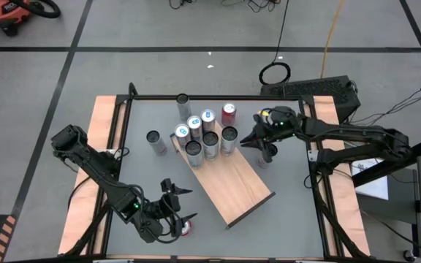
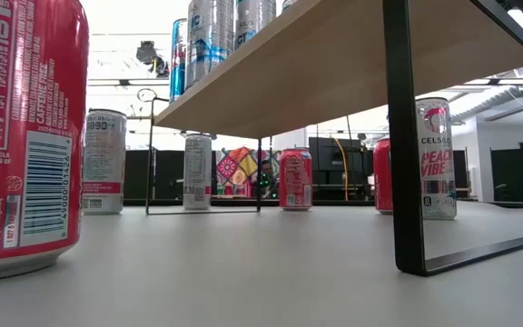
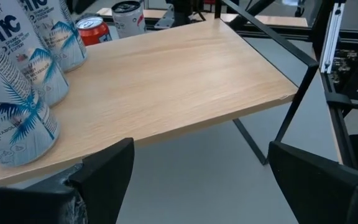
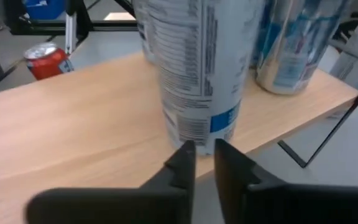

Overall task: Place canned beverage on shelf
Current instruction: Put the white soda can on the shelf aligned with the other white soda cans

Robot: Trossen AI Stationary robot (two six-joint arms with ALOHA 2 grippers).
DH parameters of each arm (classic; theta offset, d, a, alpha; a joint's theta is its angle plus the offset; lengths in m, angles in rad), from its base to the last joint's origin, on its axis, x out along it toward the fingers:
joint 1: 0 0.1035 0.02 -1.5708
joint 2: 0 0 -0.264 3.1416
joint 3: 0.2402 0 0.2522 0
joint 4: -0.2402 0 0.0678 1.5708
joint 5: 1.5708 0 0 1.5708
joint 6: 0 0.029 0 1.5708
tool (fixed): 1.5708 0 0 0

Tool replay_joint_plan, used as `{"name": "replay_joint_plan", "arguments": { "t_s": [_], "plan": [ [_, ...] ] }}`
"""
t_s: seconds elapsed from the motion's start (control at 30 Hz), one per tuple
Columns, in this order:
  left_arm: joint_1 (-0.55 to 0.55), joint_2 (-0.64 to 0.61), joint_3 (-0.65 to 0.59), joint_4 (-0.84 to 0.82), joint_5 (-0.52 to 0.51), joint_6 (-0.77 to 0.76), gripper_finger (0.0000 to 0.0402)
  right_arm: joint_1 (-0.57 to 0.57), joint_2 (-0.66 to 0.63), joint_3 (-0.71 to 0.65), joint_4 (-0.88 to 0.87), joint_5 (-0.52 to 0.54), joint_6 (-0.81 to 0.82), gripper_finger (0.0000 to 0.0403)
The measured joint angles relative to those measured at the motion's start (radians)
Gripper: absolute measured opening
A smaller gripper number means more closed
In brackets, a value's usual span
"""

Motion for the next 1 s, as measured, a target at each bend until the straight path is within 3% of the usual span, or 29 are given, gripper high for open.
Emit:
{"name": "replay_joint_plan", "arguments": {
  "t_s": [0.1,1.0],
  "plan": [
    [0.0,0.0,0.0,0.0,-0.005,0.0,0.0368,0.0,0.04,0.0,0.023,0.0,0.0,0.0004],
    [0.0,0.0,0.0,-0.004,-0.006,0.001,0.0368,0.0,0.119,0.0,0.201,0.008,0.011,0.0]
  ]
}}
